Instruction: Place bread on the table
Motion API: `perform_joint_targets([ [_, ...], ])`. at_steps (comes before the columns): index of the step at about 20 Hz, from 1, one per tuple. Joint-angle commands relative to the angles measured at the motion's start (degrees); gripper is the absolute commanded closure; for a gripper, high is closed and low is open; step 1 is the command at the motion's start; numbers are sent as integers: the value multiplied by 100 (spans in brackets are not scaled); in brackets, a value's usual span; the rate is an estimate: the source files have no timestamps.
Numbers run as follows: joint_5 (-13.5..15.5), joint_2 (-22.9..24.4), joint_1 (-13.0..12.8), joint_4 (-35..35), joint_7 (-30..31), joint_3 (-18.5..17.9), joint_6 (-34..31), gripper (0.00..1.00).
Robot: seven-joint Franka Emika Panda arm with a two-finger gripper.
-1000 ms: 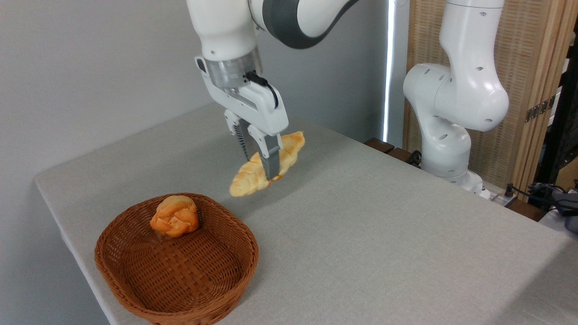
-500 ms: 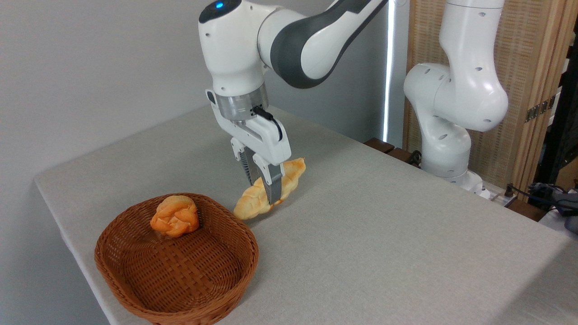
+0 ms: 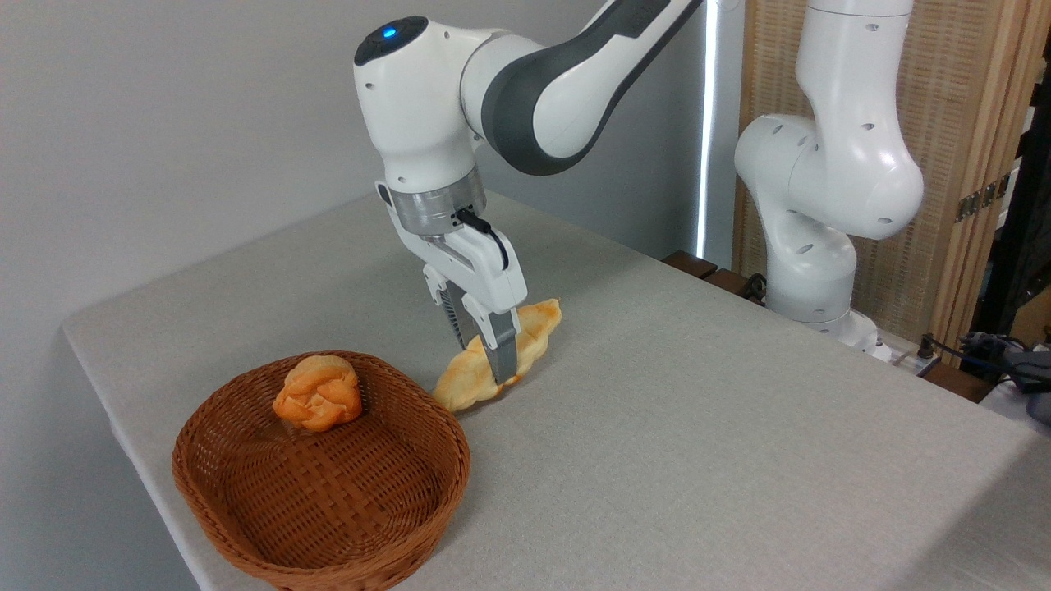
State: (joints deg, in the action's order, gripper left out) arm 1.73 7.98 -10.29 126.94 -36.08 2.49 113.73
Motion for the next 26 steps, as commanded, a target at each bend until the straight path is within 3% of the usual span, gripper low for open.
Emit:
perform_joint_targets([
  [1,-138,46,-43,-12,118,-39,9,0],
  [13,-147,81,-43,-91,136,-30,79,0],
  [19,-86,55,-8,-863,101,-109,79,0],
  [26,-138,-182,9,-1276,66,-284,123,0],
])
